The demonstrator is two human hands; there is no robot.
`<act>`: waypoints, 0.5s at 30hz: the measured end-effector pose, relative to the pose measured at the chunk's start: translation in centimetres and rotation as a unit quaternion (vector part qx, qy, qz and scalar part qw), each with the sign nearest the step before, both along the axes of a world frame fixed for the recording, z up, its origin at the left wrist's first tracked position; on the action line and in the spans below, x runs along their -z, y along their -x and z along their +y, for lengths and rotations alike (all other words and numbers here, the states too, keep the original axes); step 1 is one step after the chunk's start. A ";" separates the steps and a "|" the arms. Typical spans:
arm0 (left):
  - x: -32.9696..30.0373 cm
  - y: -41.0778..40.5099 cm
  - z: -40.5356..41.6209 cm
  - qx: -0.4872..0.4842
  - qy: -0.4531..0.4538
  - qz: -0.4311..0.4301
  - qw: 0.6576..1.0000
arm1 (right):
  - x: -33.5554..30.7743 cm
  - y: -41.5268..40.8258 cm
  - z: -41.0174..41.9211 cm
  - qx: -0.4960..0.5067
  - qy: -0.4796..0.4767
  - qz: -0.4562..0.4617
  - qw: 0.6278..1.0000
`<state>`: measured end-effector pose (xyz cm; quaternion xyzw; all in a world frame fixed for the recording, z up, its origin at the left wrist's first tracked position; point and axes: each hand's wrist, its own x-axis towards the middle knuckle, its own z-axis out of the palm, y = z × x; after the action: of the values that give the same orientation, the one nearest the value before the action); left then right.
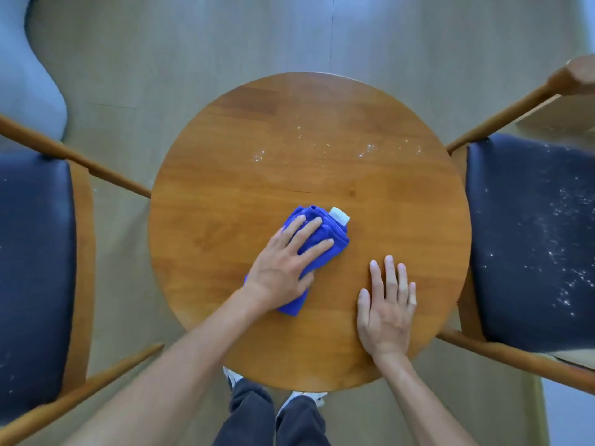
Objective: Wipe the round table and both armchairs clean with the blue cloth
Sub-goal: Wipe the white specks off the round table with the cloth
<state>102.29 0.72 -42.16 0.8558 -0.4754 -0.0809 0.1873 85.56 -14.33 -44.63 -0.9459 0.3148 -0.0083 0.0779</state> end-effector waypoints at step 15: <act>-2.1 -5.2 5.8 -0.351 0.078 0.146 0.922 | -4.5 -15.5 11.6 -0.063 -0.181 -0.081 0.978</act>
<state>107.52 6.49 -40.09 0.9293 -0.1168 -0.0969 0.3368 101.07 -2.72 -40.15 -0.9304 0.2433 -0.0224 0.2734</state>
